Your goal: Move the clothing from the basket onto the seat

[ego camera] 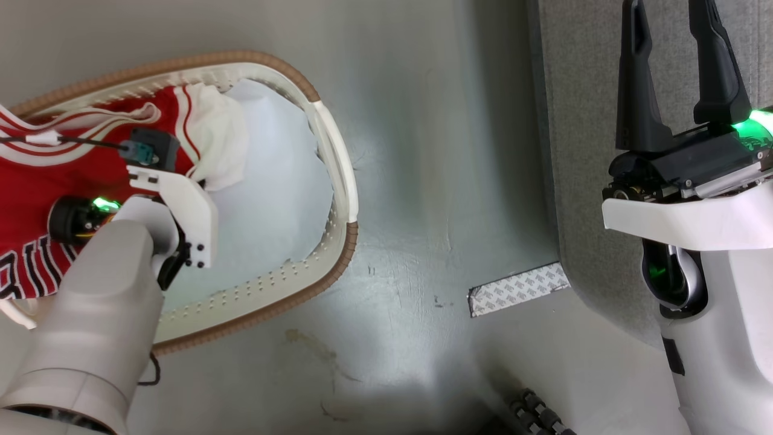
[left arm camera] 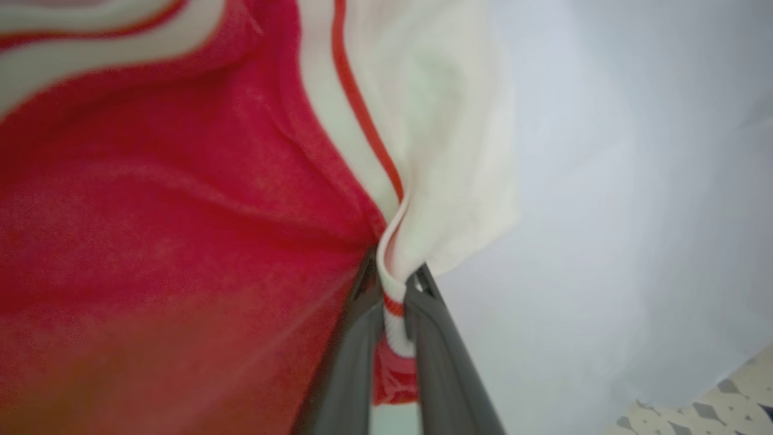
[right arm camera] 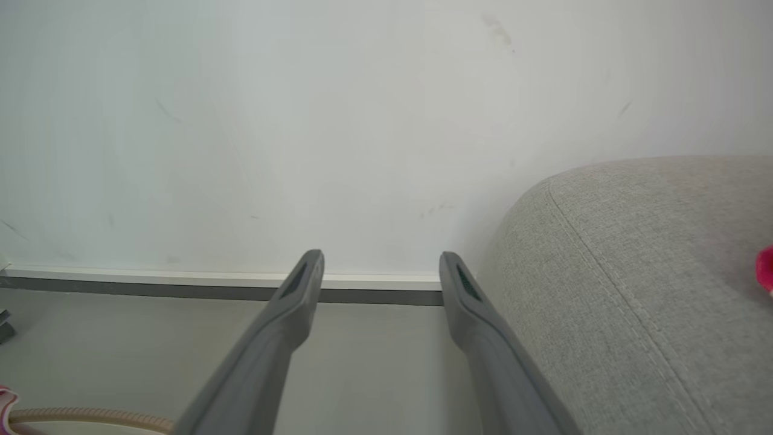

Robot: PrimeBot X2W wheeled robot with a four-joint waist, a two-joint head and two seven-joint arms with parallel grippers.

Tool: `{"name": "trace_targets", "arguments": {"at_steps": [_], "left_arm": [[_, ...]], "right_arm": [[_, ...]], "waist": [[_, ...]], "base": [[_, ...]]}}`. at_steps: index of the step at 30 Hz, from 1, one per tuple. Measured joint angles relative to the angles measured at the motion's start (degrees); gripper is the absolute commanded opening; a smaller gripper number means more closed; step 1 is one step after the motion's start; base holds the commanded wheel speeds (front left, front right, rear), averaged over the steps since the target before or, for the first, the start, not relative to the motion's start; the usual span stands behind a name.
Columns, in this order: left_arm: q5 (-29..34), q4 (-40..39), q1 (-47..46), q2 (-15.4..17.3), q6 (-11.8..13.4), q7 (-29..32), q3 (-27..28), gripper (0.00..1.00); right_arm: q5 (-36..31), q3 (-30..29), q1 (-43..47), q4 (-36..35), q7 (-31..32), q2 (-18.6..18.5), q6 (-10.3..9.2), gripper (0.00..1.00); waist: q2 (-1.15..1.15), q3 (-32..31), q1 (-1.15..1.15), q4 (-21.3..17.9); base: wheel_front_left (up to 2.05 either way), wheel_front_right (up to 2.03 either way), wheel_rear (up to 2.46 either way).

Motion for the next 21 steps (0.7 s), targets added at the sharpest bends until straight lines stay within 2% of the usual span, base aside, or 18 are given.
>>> {"name": "trace_targets", "arguments": {"at_steps": [4, 10, 21], "left_arm": [[-0.6, -0.1, 0.4, -0.6, 0.0, -2.4, -0.5, 0.0], [-3.8, -1.4, 4.1, -3.5, 0.0, -7.4, -1.8, 0.0], [-9.4, -7.0, 12.8, -7.0, 0.0, -16.0, -7.4, 0.0]], "right_arm": [[0.0, -0.1, 0.0, 0.3, 0.0, 0.0, 0.0, 1.0], [-1.5, -0.8, 1.0, 1.7, 0.0, 0.1, 0.0, 1.0], [-1.6, -0.9, 6.2, 5.4, 0.0, -2.3, 0.0, 1.0]], "waist": [[0.0, -1.4, 0.0, 0.4], [0.0, -5.8, 0.0, 1.5], [0.0, -20.1, -0.01, 5.1]], "base": [[0.0, 0.0, 0.0], [0.0, 0.0, 0.0], [0.0, 0.0, 0.0]]}}
